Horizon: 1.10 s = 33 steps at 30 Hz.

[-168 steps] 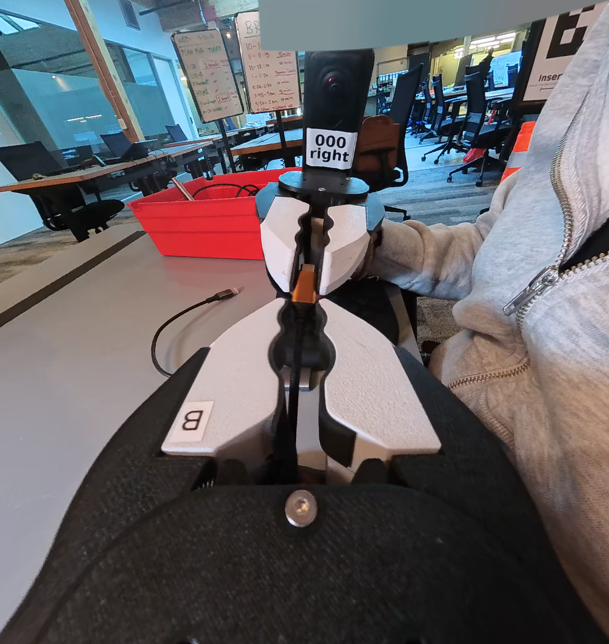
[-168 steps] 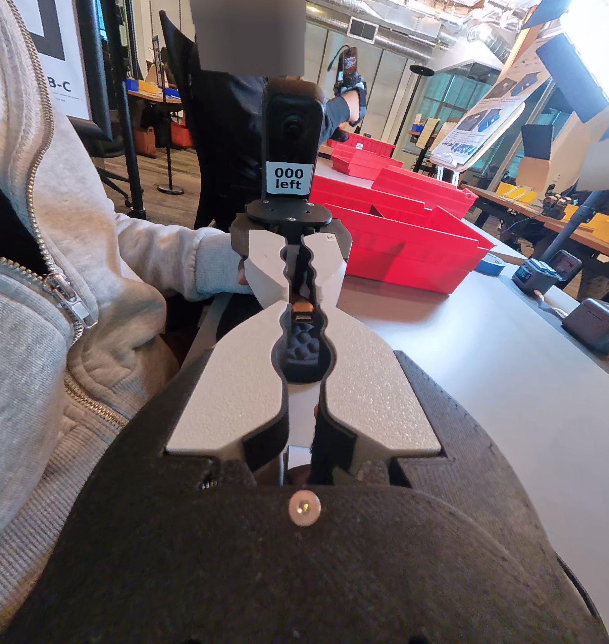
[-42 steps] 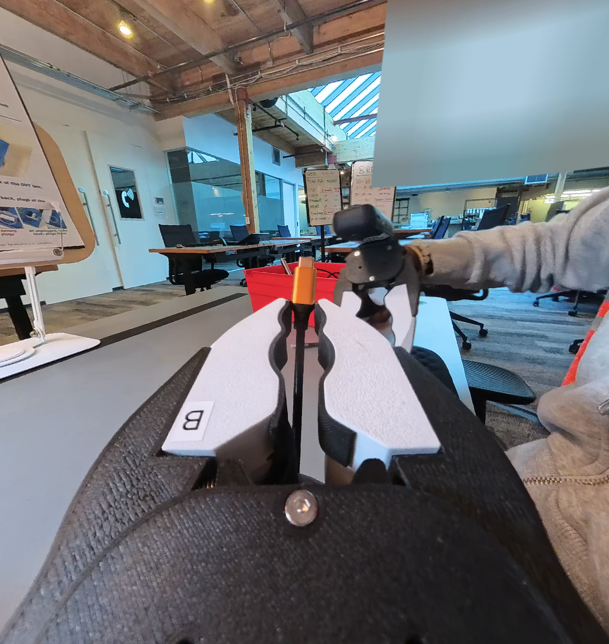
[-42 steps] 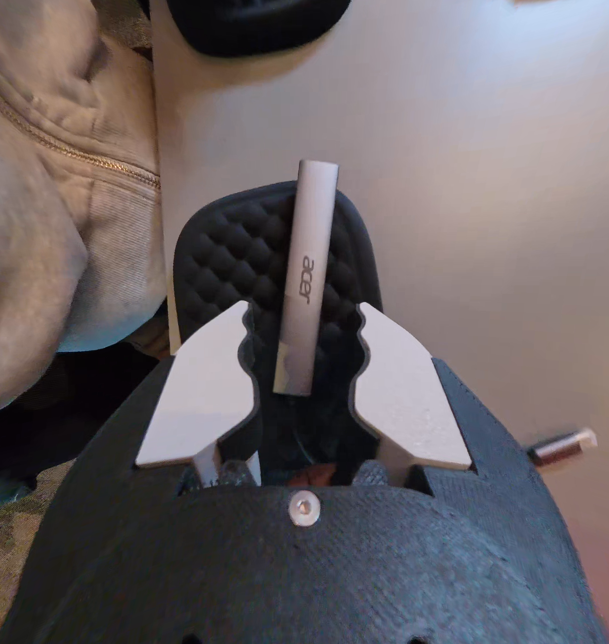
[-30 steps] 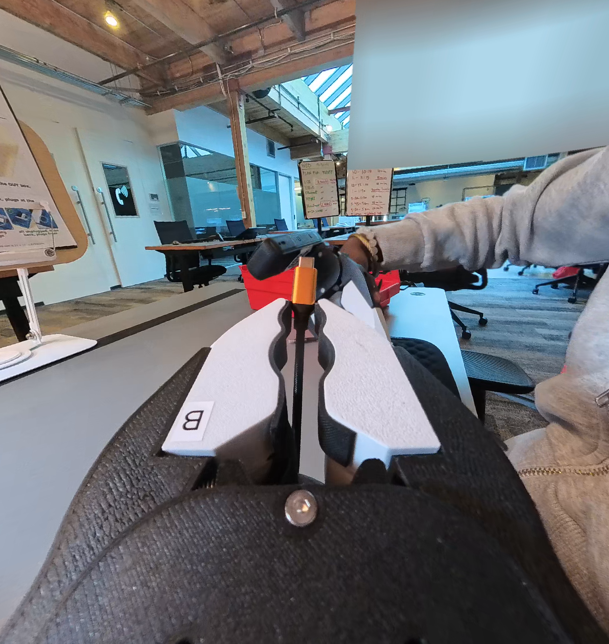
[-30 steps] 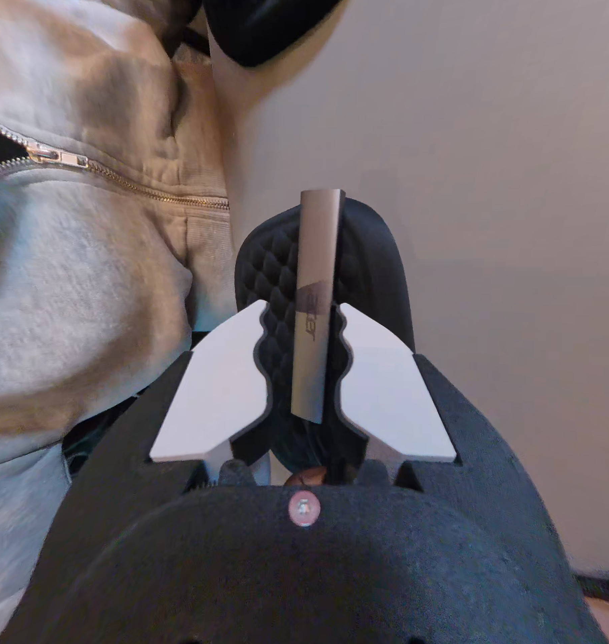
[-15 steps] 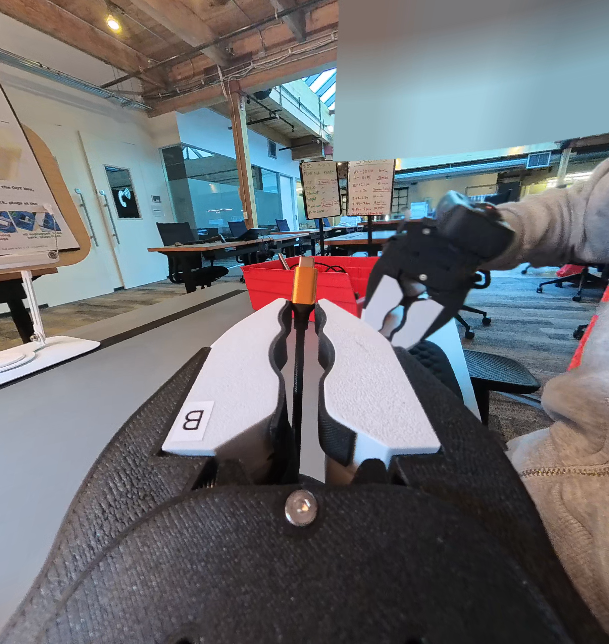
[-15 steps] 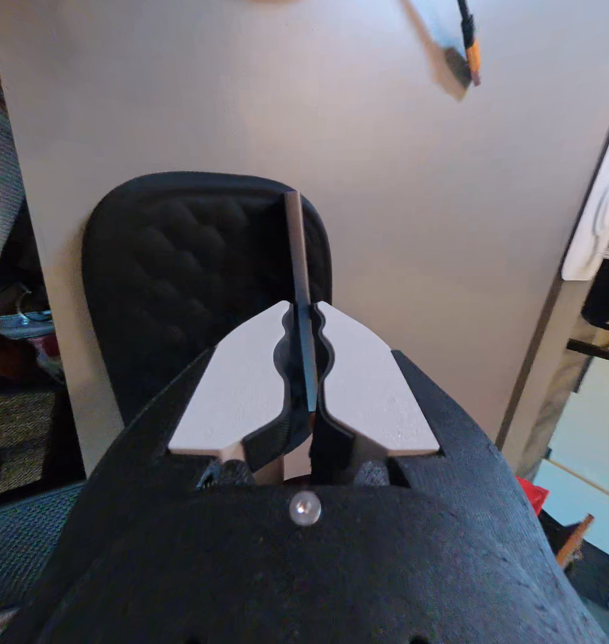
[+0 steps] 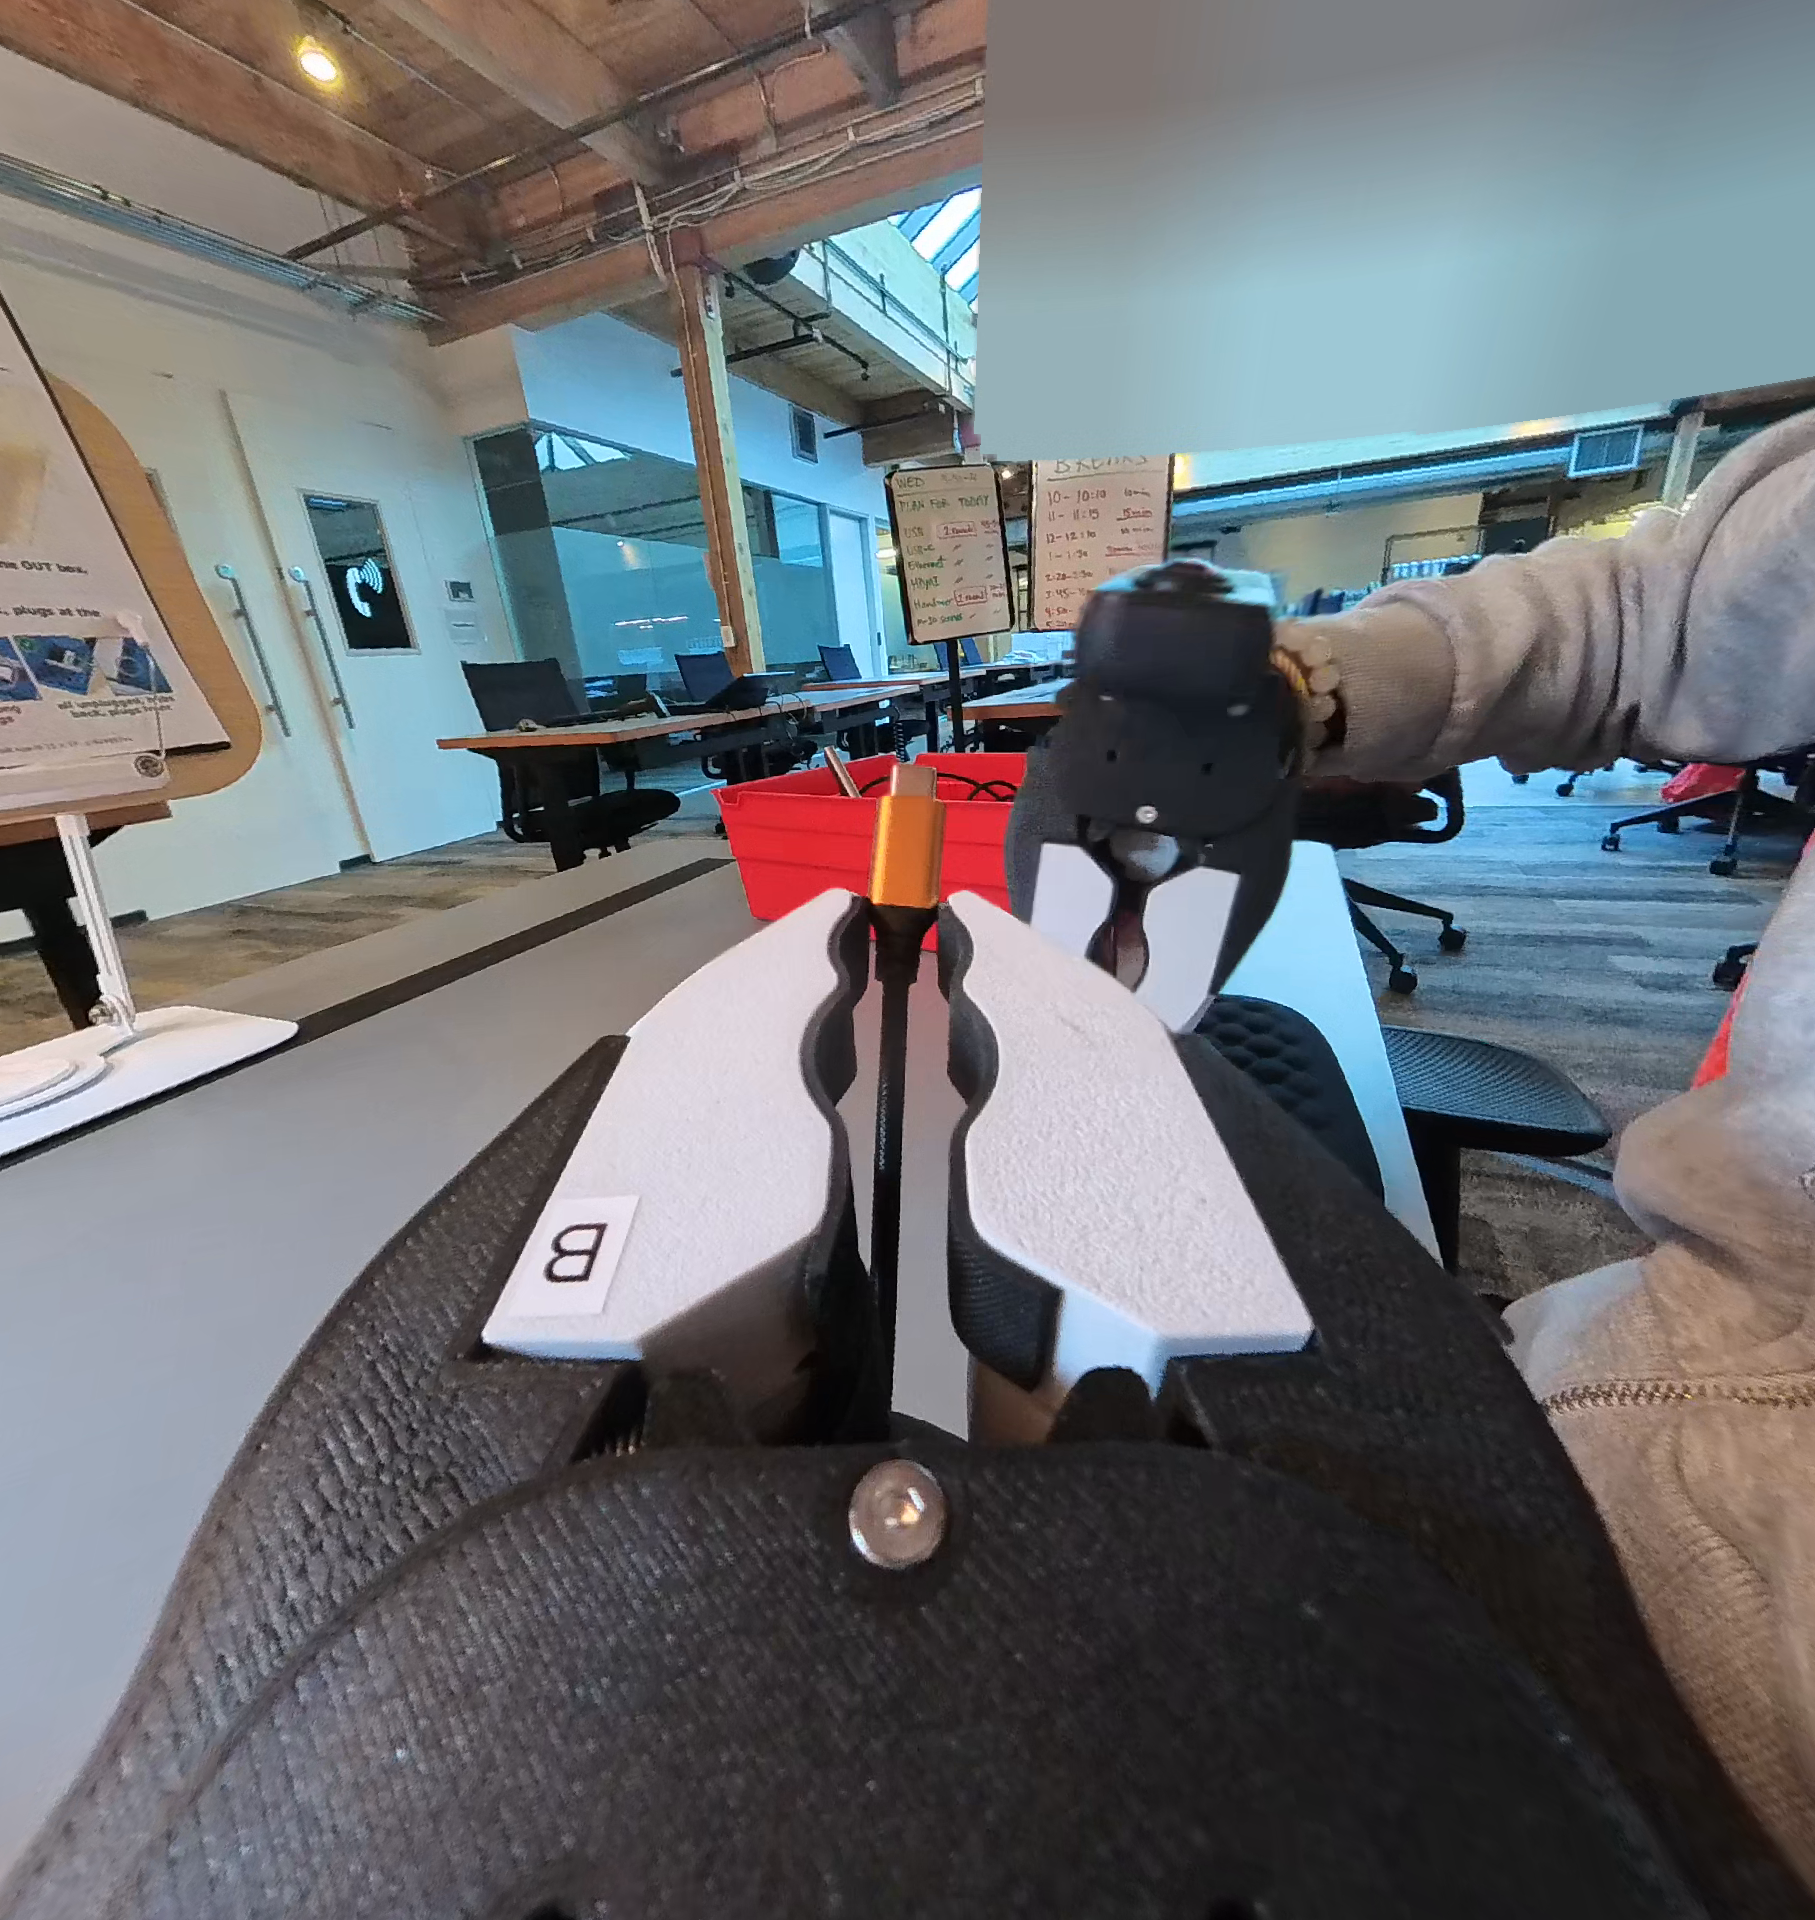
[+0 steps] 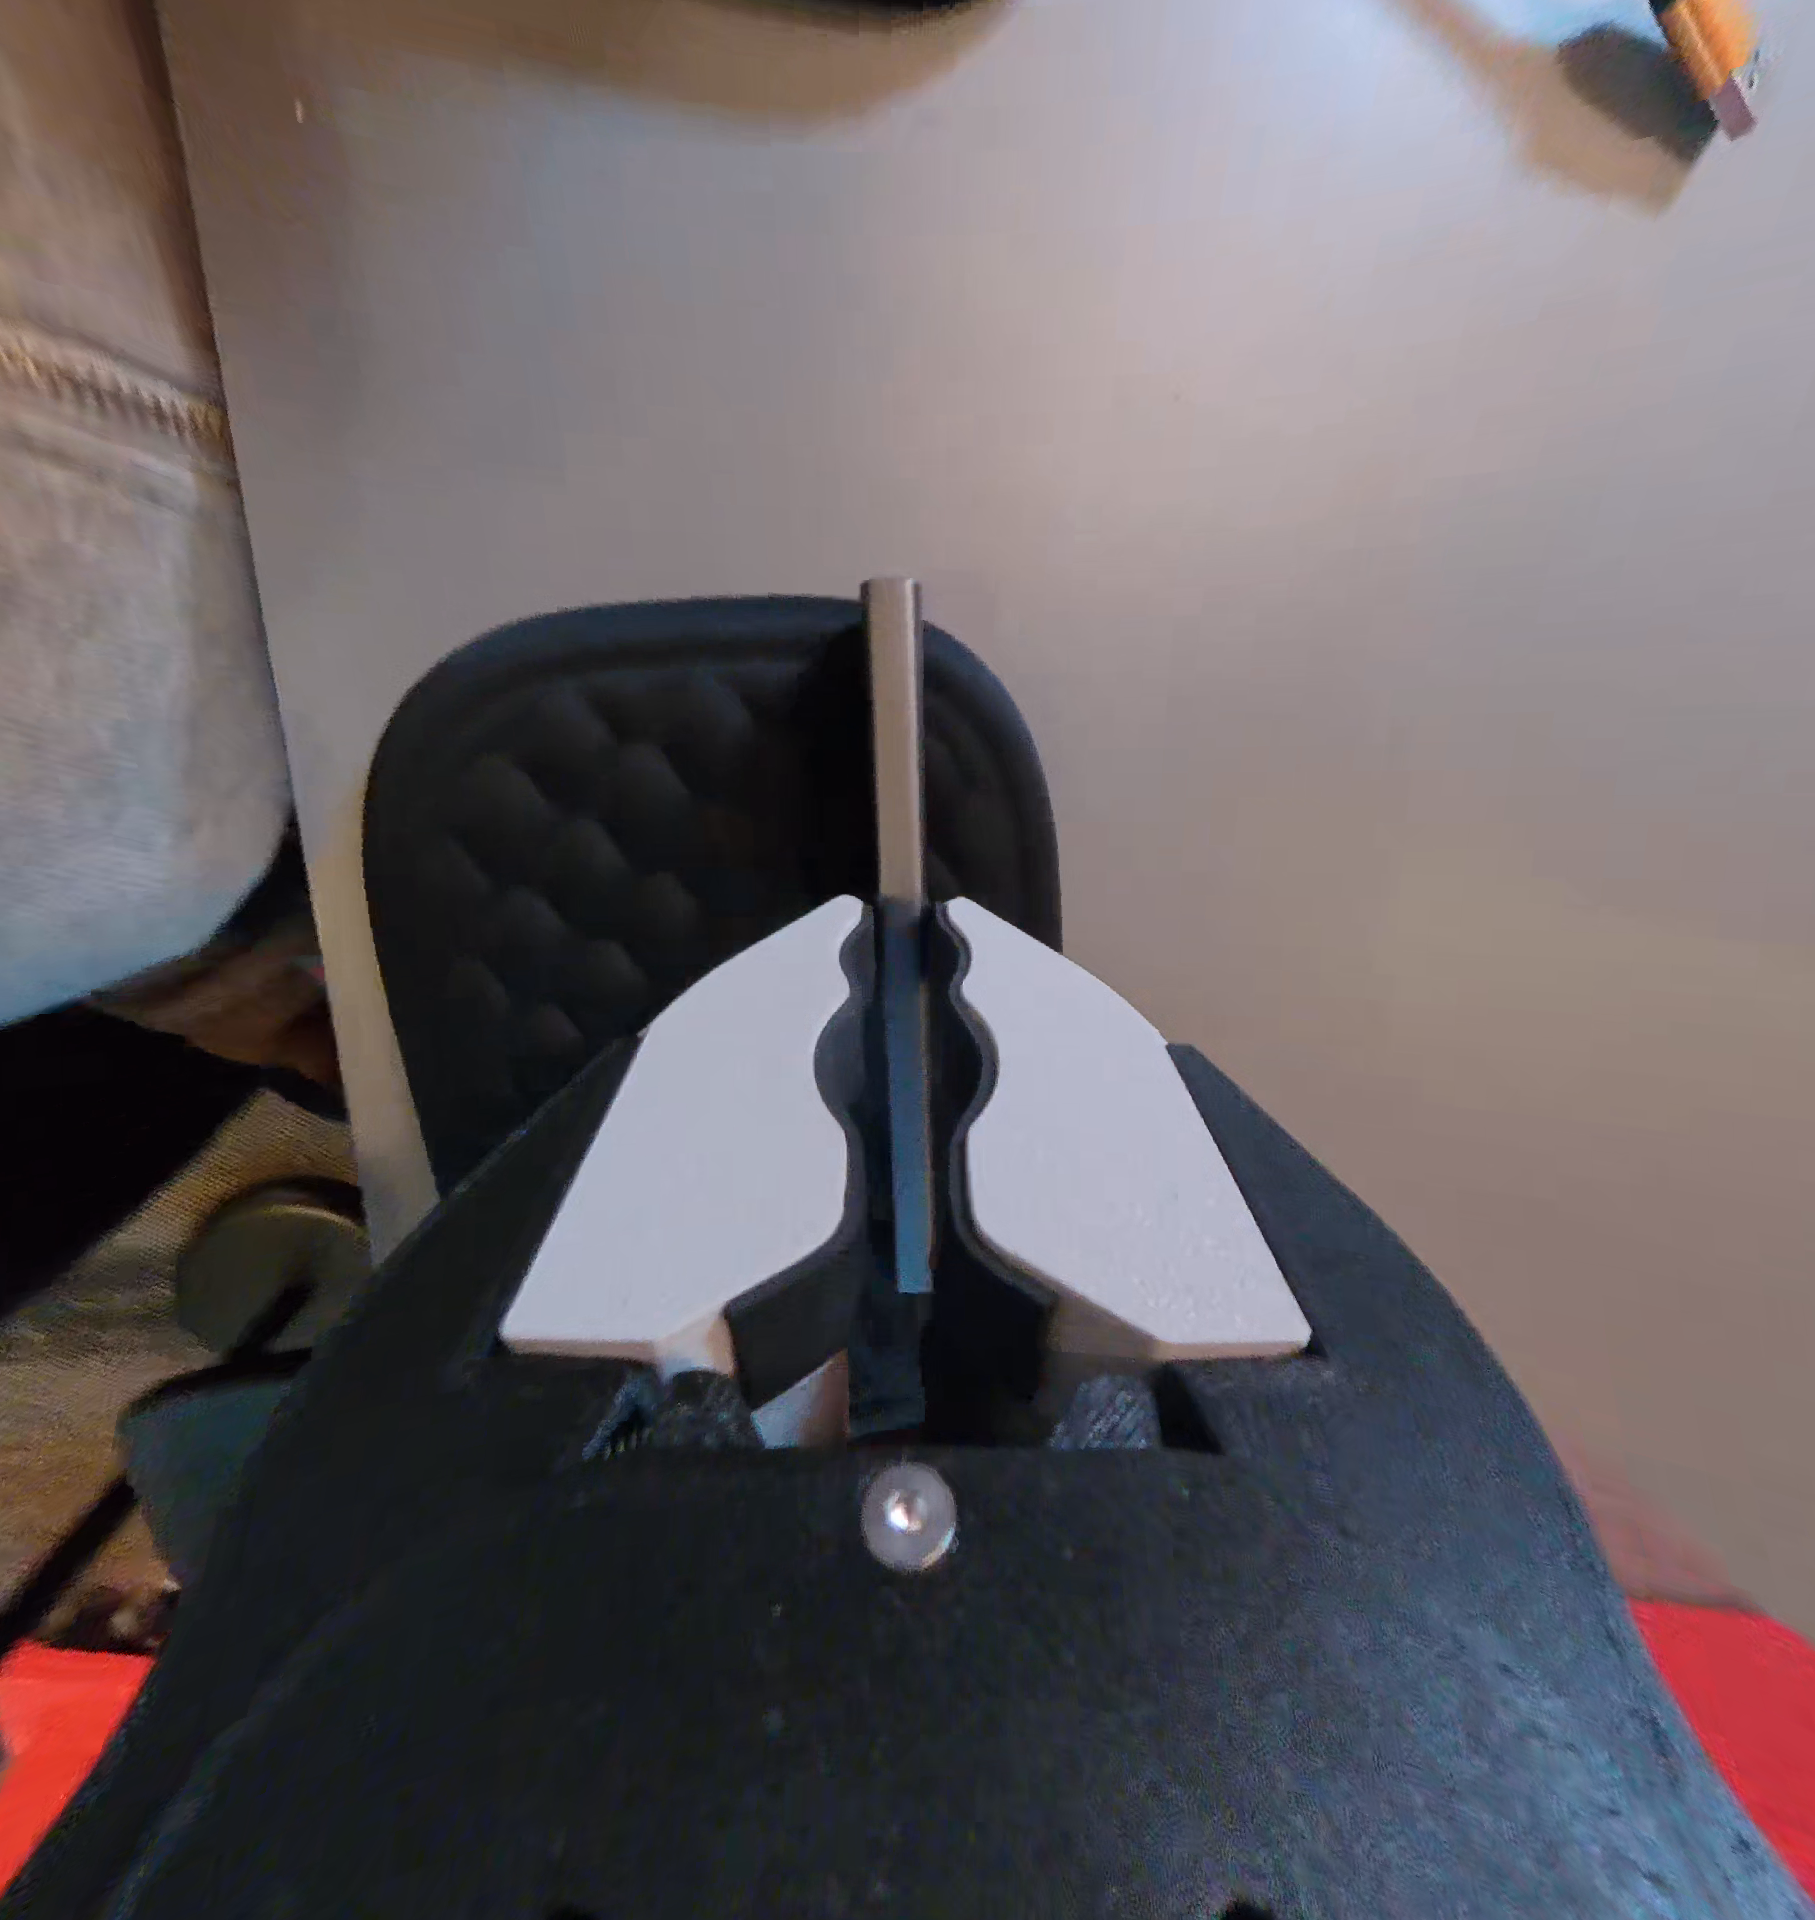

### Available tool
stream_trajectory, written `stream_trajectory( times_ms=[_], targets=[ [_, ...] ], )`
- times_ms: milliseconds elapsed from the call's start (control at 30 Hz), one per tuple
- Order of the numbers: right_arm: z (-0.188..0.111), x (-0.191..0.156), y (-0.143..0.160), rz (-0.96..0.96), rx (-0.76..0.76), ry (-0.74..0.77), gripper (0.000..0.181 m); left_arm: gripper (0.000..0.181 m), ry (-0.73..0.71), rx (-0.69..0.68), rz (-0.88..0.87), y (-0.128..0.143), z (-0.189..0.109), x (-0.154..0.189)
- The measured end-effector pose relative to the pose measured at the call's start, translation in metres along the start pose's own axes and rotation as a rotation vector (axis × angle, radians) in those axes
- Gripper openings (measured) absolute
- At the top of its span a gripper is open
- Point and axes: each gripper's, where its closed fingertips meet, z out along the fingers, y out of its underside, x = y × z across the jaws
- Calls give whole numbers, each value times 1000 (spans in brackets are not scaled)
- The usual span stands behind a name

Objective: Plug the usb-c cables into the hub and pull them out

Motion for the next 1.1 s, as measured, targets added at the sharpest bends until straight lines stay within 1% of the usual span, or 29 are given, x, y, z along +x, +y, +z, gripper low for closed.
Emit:
stream_trajectory(
  times_ms=[100,133,200,300,367,400,433,467,533,567,600,633,700,767,833,867,967,1000,1100],
  targets=[
    [2,0,0,144,38,-95,10,12,8,-16,8,2,1,2],
    [3,0,0,154,43,-107,10,12,8,-21,13,3,2,2],
    [4,-1,0,140,36,-90,10,12,8,-24,22,3,2,3],
    [6,-1,1,108,-5,-25,10,12,10,-29,25,4,2,4],
    [4,1,0,176,34,-32,10,12,11,-29,29,4,2,4],
    [1,6,-3,269,93,-48,9,12,11,-29,32,4,2,5],
    [-4,13,-10,401,195,-92,9,12,11,-29,34,4,2,5],
    [-14,21,-22,554,338,-168,9,12,10,-30,35,4,2,5],
    [-44,38,-47,861,656,-413,9,12,4,-37,38,5,3,4],
    [-57,46,-55,988,795,-545,9,12,-9,-47,46,6,4,3],
    [-63,54,-59,1093,897,-641,9,12,-27,-65,60,9,4,1],
    [-64,59,-61,1170,972,-714,9,12,-44,-88,81,12,6,1],
    [-61,60,-67,1254,1077,-850,9,12,-82,-152,143,20,10,0],
    [-55,61,-72,1292,1146,-926,9,12,-101,-243,214,33,16,2],
    [-49,62,-74,1289,1189,-945,9,12,-120,-360,268,50,21,2],
    [-45,61,-76,1280,1186,-938,9,12,-125,-412,284,57,23,1],
    [-41,56,-79,1234,1147,-904,9,12,-111,-553,253,78,25,-1],
    [-37,54,-80,1220,1113,-876,9,12,-105,-584,224,82,25,-2],
    [-24,47,-82,1212,1023,-839,9,12,-96,-618,159,87,25,-5]
  ],
)
